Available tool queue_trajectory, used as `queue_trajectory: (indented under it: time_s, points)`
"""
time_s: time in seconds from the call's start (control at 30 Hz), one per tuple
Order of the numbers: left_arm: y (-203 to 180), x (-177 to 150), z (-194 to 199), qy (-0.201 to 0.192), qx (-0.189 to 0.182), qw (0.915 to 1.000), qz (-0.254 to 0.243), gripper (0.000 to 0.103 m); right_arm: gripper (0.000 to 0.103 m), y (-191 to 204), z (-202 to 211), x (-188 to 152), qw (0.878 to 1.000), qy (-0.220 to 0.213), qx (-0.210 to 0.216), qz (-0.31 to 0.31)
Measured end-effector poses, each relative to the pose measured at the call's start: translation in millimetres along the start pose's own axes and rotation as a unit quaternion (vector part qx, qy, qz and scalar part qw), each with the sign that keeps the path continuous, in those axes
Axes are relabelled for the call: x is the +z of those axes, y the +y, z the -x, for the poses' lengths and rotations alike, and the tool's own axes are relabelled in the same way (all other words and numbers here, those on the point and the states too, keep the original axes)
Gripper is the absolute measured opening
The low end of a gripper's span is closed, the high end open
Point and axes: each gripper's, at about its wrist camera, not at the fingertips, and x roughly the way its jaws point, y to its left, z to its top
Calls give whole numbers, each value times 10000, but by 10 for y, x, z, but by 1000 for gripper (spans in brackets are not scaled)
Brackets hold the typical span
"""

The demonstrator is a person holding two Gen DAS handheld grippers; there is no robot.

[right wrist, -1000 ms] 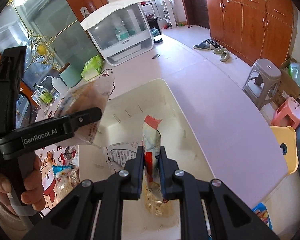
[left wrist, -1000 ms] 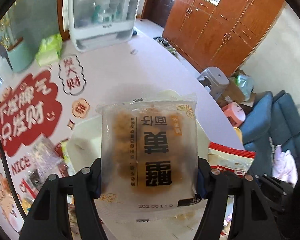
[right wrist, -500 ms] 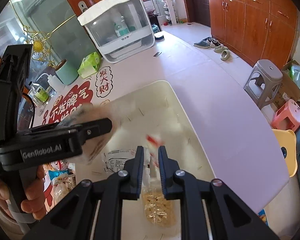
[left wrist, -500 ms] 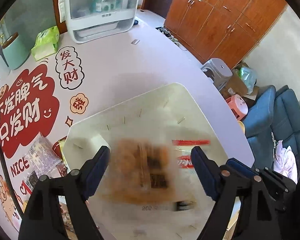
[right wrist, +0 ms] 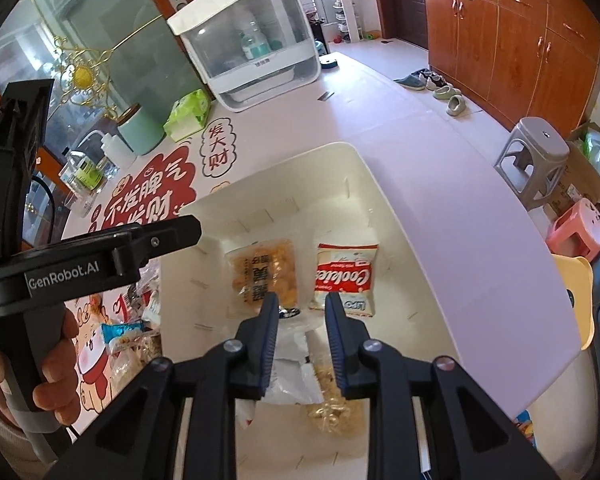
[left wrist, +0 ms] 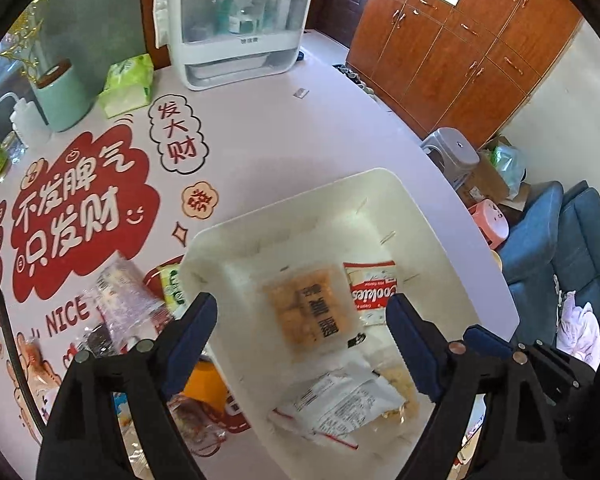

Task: Organize snacks
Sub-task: 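Carry both packs into the white tray and open both tools to release, then grasp the twisted-dough snack with the left tool while the right grasps a yellow pack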

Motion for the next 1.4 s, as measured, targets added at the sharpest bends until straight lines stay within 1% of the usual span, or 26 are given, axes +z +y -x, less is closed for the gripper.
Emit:
queue_trajectory:
  time_s: [0.27, 0.47, 0.57, 0.73, 0.93, 1.03, 1.2, 1.23, 1.3, 1.4]
  points:
    - [199, -326, 317, -148, 174, 9997, 32, 86, 24, 257, 107, -114, 9998, -21, 124, 175]
    - [470, -700, 536, -152, 395, 9990, 135, 86, 24, 540, 159, -271, 9988, 55, 254, 404]
    - [680, -930, 640, -113, 544, 9981, 263, 86, 24, 697, 156, -355, 9981, 125, 301, 528]
    - [1125, -1358, 821, 4, 775, 9950, 638, 86, 24, 999, 90, -490, 9960, 293, 409, 741]
    - [1740, -1758, 1029, 95, 1278, 9866, 1009, 86, 24, 1478, -58, -627, 9911, 501, 584, 1087]
    - [2067, -1867, 1115, 86, 1419, 9821, 1240, 86, 24, 1713, -138, -674, 9884, 576, 667, 1235]
    - [2503, -1924, 1178, 12, 1577, 9766, 1460, 86, 25, 2170, -307, -719, 9816, 700, 873, 1546]
    - [2562, -1918, 1175, 0, 1599, 9761, 1473, 86, 26, 2247, -342, -720, 9803, 725, 905, 1600]
    - [2719, -1888, 1166, -47, 1667, 9747, 1487, 86, 31, 2418, -427, -724, 9777, 766, 976, 1696]
    - [2964, -1773, 1099, -98, 1803, 9719, 1511, 86, 35, 2663, -582, -715, 9737, 812, 1142, 1797]
